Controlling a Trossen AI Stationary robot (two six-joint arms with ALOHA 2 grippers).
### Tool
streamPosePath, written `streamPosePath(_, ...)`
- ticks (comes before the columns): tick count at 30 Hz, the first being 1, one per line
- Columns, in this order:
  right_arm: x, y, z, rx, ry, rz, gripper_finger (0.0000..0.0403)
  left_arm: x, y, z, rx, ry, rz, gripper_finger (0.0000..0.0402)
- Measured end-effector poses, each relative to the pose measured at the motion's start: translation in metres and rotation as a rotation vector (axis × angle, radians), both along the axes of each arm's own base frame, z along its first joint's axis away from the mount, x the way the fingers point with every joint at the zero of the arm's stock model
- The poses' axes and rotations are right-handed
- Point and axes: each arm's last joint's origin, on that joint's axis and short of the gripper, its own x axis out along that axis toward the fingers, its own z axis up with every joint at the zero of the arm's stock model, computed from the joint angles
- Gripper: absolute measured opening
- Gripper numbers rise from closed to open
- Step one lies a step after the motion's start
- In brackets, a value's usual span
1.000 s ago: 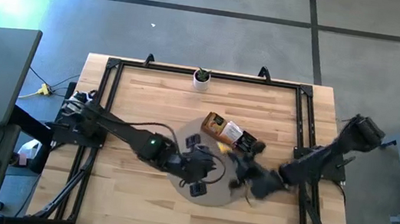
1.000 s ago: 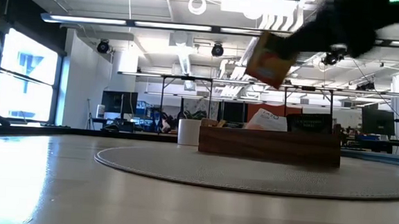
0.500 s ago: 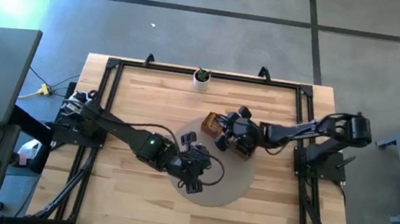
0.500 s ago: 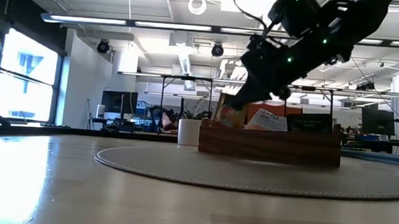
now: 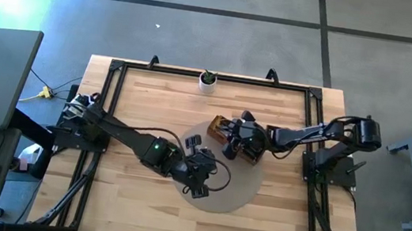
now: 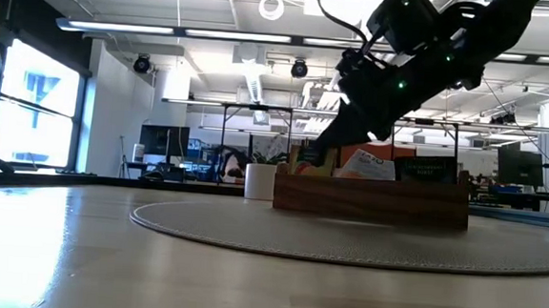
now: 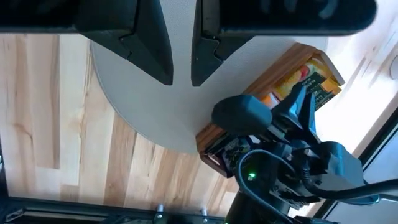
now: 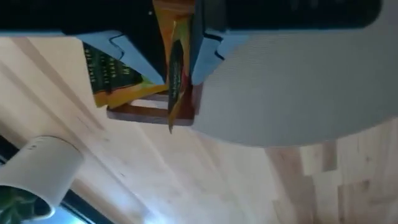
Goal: Pick & Place Tea
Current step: Put the yellow tea bag into the left section of the wooden organizer, then return to Home Position
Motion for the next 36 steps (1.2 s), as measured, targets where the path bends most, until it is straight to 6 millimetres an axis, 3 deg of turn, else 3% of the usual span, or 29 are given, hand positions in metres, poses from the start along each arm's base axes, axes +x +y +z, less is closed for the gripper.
streamPosePath(8,-0.006,0.0,0.024,-0.029,0.014,0.008,0.0114,-0.001,0.001,0.0,0.022,0.003,0.018,0.0058)
streamPosePath(14,-0.022,0.003,0.068,-0.037,0.067,0.019,0.013,-0.008,0.004,-0.001,0.041,0.049,0.048,0.0058)
streamPosePath(19,-0.053,0.019,0.125,-0.087,0.07,0.084,0.0125,-0.042,0.016,0.026,0.14,0.072,0.112,0.0058)
streamPosePath(25,-0.115,0.04,0.174,-0.171,0.056,0.144,0.0115,-0.097,0.041,0.05,0.146,0.168,0.257,0.0058)
streamPosePath(29,-0.155,0.043,0.179,-0.157,-0.024,0.16,0.011,-0.131,0.05,0.062,0.147,0.205,0.329,0.0058)
streamPosePath(36,-0.204,0.036,0.154,-0.141,-0.133,0.14,0.0099,-0.174,0.045,0.065,0.173,0.194,0.246,0.0058)
